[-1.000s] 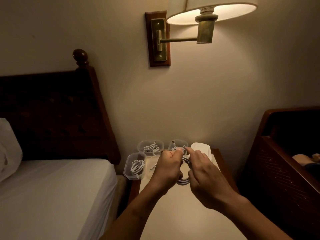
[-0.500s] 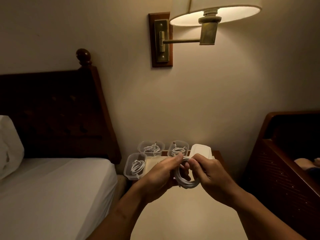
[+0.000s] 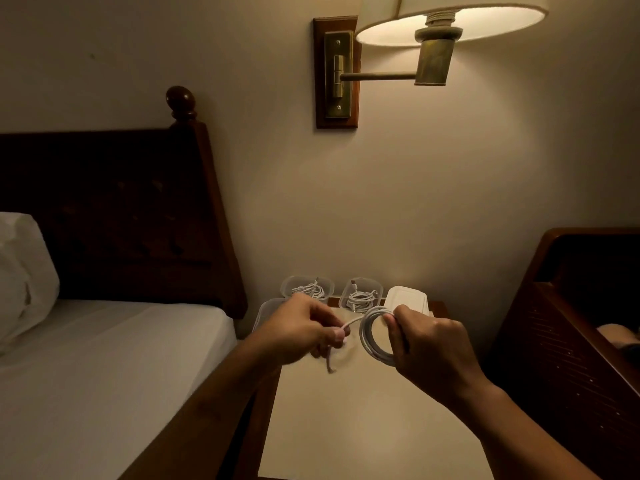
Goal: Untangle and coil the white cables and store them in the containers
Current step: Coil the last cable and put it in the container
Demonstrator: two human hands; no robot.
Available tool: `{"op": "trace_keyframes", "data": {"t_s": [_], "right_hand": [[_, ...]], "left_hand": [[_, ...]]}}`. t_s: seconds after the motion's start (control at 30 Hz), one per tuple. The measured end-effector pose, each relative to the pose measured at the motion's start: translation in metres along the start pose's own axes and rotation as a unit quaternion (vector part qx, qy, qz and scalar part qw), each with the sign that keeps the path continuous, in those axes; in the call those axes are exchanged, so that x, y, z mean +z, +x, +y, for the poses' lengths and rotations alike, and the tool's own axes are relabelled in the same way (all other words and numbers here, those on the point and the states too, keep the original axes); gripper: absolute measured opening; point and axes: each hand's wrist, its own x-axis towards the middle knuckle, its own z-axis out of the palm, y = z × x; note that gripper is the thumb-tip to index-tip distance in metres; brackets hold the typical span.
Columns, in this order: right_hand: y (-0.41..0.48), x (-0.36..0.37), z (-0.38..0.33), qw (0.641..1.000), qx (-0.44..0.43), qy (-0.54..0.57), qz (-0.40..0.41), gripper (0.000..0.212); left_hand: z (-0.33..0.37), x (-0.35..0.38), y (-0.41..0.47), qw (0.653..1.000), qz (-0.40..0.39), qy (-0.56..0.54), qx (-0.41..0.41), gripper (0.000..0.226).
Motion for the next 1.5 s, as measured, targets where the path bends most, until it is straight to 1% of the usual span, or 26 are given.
{"op": "trace_keyframes", "data": {"t_s": [0.03, 0.1, 0.17, 0.27, 0.37, 0.43, 0.5, 0.53, 0.6, 0.67, 0.73, 0.83, 0.9, 0.97, 1.03, 1.07, 1.17, 1.2, 1.23, 1.3, 1.4, 1.47, 1.5], "right_hand": [[0.001, 0.001, -0.002, 1.0, 0.003, -0.008, 0.003, 0.031], [0.004, 0.001, -0.006, 1.0, 0.014, -0.016, 0.008, 0.028], [0.006, 0.001, -0.011, 0.999, 0.025, -0.021, 0.016, 0.024], [0.005, 0.001, -0.015, 0.999, 0.037, -0.017, 0.014, 0.024], [0.001, 0.003, -0.014, 0.999, 0.036, 0.008, -0.002, 0.023], [0.002, 0.001, -0.015, 0.999, 0.038, 0.027, -0.01, 0.021], [0.004, -0.001, -0.018, 0.998, 0.05, 0.04, -0.014, 0.022], [0.006, -0.002, -0.02, 0.997, 0.06, 0.048, -0.018, 0.022], [0.007, -0.003, -0.021, 0.993, 0.087, 0.074, -0.024, 0.025], [0.007, -0.004, -0.022, 0.987, 0.109, 0.116, -0.029, 0.029], [0.005, -0.004, -0.024, 0.977, 0.118, 0.175, -0.026, 0.029], [0.003, -0.007, -0.033, 0.96, 0.134, 0.247, -0.022, 0.029], [0.004, -0.007, -0.036, 0.949, 0.148, 0.277, -0.02, 0.028], [0.006, -0.007, -0.037, 0.938, 0.163, 0.304, -0.019, 0.031], [0.007, -0.009, -0.036, 0.929, 0.177, 0.326, -0.014, 0.037], [0.008, -0.011, -0.036, 0.923, 0.186, 0.338, -0.01, 0.038], [0.011, -0.016, -0.035, 0.903, 0.219, 0.371, 0.002, 0.041], [0.012, -0.019, -0.036, 0.898, 0.225, 0.378, 0.003, 0.041], [0.013, -0.021, -0.038, 0.895, 0.229, 0.384, 0.001, 0.04], [0.014, -0.027, -0.043, 0.883, 0.236, 0.405, -0.007, 0.039], [0.019, -0.034, -0.048, 0.862, 0.251, 0.441, -0.005, 0.036], [0.021, -0.029, -0.043, 0.864, 0.261, 0.43, 0.019, 0.034], [0.021, -0.023, -0.038, 0.872, 0.264, 0.411, 0.036, 0.033]], "left_hand": [[0.004, -0.002, -0.002, 0.996, -0.011, -0.088, -0.026, 0.014], [0.008, 0.001, -0.005, 0.964, -0.019, -0.257, -0.065, 0.017], [0.007, 0.009, -0.006, 0.933, 0.012, -0.351, -0.074, 0.017], [0.005, 0.024, -0.005, 0.912, 0.073, -0.4, -0.059, 0.015], [0.007, 0.031, -0.002, 0.894, 0.116, -0.429, -0.05, 0.017], [0.009, 0.036, -0.001, 0.884, 0.146, -0.444, -0.03, 0.016], [0.01, 0.043, -0.001, 0.882, 0.186, -0.432, 0.007, 0.011], [0.009, 0.048, -0.002, 0.891, 0.205, -0.405, 0.033, 0.008], [0.003, 0.055, -0.002, 0.92, 0.249, -0.291, 0.084, 0.007], [-0.008, 0.06, 0.0, 0.937, 0.272, -0.187, 0.111, 0.013], [-0.018, 0.061, 0.002, 0.945, 0.253, -0.163, 0.128, 0.02], [-0.025, 0.062, 0.003, 0.95, 0.17, -0.205, 0.162, 0.039], [-0.025, 0.065, 0.003, 0.957, 0.125, -0.195, 0.173, 0.034], [-0.024, 0.067, 0.001, 0.964, 0.105, -0.175, 0.169, 0.026], [-0.023, 0.066, -0.001, 0.965, 0.091, -0.175, 0.17, 0.027], [-0.022, 0.065, -0.002, 0.961, 0.076, -0.201, 0.171, 0.029], [-0.02, 0.058, -0.002, 0.925, 0.036, -0.351, 0.144, 0.04], [-0.021, 0.056, -0.001, 0.921, 0.034, -0.362, 0.138, 0.039], [-0.021, 0.055, 0.001, 0.928, 0.041, -0.344, 0.137, 0.033], [-0.024, 0.057, 0.004, 0.951, 0.053, -0.261, 0.158, 0.021], [-0.021, 0.061, 0.005, 0.964, 0.083, -0.177, 0.183, 0.025], [-0.021, 0.06, 0.008, 0.968, 0.098, -0.126, 0.191, 0.025], [-0.022, 0.06, 0.008, 0.972, 0.1, -0.09, 0.192, 0.023]]}}
